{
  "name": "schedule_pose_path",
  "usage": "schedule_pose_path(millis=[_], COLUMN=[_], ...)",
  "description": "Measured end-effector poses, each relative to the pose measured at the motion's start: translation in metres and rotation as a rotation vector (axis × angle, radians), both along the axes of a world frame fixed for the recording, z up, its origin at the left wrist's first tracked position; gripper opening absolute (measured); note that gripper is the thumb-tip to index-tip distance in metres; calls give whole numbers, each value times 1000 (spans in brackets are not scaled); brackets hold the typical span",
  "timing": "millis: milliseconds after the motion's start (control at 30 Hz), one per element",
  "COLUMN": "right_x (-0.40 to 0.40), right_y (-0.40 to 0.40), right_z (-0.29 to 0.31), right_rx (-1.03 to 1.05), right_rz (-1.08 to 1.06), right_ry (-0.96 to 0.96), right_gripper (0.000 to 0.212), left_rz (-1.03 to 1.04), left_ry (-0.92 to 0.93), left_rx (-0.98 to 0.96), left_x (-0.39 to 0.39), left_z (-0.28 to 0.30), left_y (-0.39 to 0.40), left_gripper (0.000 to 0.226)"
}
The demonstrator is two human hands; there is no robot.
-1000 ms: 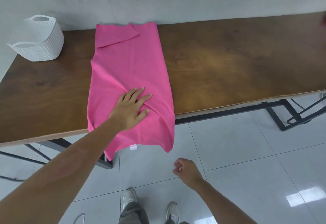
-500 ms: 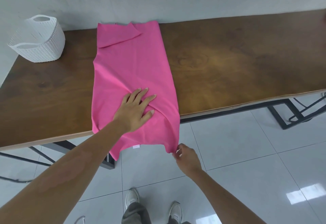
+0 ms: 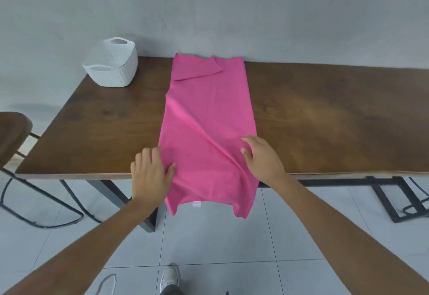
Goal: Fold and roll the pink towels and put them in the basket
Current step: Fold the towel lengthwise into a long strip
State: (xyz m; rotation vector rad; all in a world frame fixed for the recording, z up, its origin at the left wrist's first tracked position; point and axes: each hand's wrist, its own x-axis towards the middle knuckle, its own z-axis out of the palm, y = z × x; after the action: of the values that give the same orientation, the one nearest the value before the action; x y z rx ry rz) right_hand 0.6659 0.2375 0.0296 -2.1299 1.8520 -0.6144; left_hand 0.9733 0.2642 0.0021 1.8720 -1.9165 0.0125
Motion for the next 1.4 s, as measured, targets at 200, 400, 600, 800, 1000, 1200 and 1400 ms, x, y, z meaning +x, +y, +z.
schedule_pose_path(millis=[200,400,600,800,1000,1200,1400], right_x=[-8,-27,-29,-26,-25,-23,-20], right_y=[-26,-24,-28,-49,-88,-139,-189], right_z=[-15,-23,-18,-2,3,9,20], right_rx=[166,158,144,121,89,70,62], right_rz=[60,77,83,73,84,67,-21], right_ry=[215,319,312,269,257,219,148], right_gripper=[49,52,51,49,41,38,35], left_rz=[57,93,56,109,35,-134,-293], left_ry=[185,242,198,-16,-3,-47,-219], left_rx=[79,224,351,325,253,177,157], left_x=[8,12,26,29,27,6,-36], left_z=[2,11,18,44,57,62,65], left_y=[17,13,15,-13,-94,-219,-341], left_gripper=[22,15,12,31,22,22,36])
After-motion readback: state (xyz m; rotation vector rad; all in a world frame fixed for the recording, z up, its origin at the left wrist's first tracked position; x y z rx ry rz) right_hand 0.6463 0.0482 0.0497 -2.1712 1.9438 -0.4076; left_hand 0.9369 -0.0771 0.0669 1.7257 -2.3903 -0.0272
